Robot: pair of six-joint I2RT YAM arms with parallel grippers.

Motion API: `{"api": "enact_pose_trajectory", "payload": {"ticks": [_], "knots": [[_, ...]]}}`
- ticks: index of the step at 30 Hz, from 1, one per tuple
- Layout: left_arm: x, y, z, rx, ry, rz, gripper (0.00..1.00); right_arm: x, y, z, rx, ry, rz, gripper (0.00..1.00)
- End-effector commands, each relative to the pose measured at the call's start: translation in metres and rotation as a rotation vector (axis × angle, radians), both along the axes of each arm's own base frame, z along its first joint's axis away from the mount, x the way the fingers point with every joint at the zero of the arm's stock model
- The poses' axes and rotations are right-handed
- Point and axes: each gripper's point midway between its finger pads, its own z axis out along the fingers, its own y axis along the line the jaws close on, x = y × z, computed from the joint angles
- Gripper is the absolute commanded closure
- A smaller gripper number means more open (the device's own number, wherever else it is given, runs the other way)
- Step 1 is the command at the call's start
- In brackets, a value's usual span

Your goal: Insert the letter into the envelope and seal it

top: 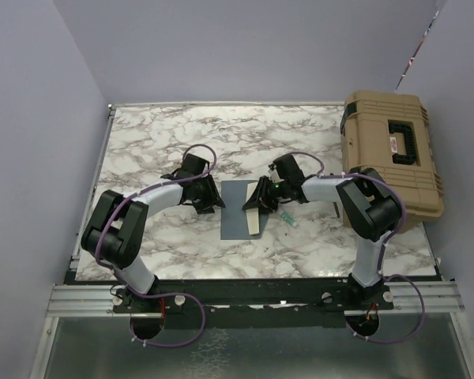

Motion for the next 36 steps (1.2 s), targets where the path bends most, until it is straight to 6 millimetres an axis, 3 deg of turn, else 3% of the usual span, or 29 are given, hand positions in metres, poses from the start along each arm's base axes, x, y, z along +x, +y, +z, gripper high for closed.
{"api": "enact_pose_trajectory", "payload": {"ticks": [1, 7, 11, 14, 16, 21, 26, 28, 36], "knots": [[0.01, 0.009, 0.007, 0.081, -0.036, -0.023, 0.53, -0.007, -0.017, -0.021, -0.125, 0.016, -0.002, 0.65], [0.035, -0.016, 0.062, -0.033, -0.176, -0.095, 0.58, -0.003, -0.017, -0.022, -0.131, -0.018, 0.012, 0.68], [0.032, -0.048, 0.073, -0.189, -0.207, -0.181, 0.68, -0.004, -0.016, -0.024, -0.122, -0.039, 0.034, 0.74], [0.028, -0.072, 0.062, -0.233, -0.189, -0.246, 0.82, -0.005, -0.015, -0.028, -0.112, -0.042, 0.055, 0.93], [0.023, -0.085, 0.05, -0.243, -0.156, -0.282, 0.9, -0.006, -0.014, -0.03, -0.11, -0.042, 0.064, 0.98], [0.013, -0.089, 0.016, -0.196, -0.089, -0.297, 1.0, -0.005, -0.013, -0.032, -0.108, -0.05, 0.081, 1.0], [0.003, -0.076, -0.022, -0.11, -0.018, -0.271, 1.0, -0.005, -0.013, -0.03, -0.109, -0.052, 0.097, 0.99], [-0.002, -0.068, -0.037, -0.053, 0.015, -0.252, 1.0, -0.006, -0.013, -0.029, -0.115, -0.048, 0.099, 0.96], [-0.034, -0.022, -0.091, 0.19, 0.185, -0.22, 1.0, 0.003, -0.016, -0.009, -0.134, -0.098, 0.086, 0.63]]}}
